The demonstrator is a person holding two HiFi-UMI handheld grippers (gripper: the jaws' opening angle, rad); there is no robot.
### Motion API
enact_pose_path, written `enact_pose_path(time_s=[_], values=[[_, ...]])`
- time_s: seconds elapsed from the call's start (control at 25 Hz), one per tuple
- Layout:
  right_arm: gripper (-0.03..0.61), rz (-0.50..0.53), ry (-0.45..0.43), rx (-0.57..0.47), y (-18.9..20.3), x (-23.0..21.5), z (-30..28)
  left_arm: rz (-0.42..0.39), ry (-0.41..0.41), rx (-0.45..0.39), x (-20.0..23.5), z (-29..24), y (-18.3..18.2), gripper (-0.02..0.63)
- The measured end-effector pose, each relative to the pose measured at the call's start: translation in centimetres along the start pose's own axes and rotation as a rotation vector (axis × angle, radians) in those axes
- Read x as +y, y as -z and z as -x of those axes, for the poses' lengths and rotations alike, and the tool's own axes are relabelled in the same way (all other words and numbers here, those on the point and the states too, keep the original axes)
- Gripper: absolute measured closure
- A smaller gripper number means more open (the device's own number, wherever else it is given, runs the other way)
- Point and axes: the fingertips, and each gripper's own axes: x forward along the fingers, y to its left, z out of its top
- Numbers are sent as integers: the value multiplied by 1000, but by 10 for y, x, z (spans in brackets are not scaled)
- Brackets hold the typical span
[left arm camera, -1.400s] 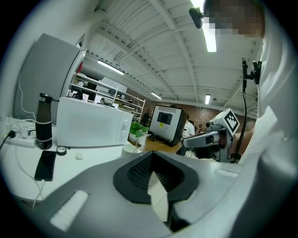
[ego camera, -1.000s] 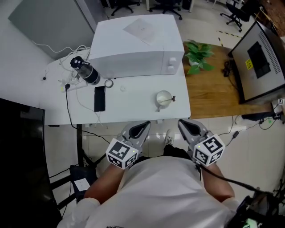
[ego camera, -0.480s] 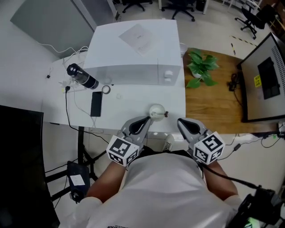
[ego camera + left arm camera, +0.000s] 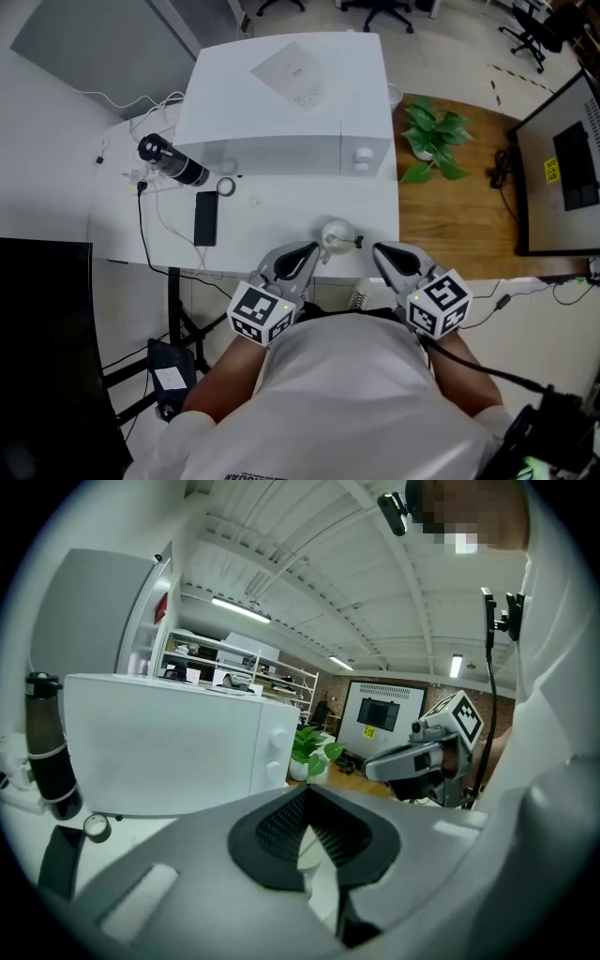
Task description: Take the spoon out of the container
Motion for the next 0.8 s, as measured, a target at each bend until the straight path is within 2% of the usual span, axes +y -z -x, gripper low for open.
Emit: enact_pose_path(time_s=[0.16, 0.6, 0.8], values=[[571, -21, 56, 5, 2, 3, -7, -8, 57, 22, 5, 5, 3, 609], [569, -34, 165, 39, 17, 2, -24, -9, 146, 4, 20, 3, 0, 611], [504, -34, 210, 73, 24, -9, -29, -12, 157, 6, 25, 4, 0, 610]])
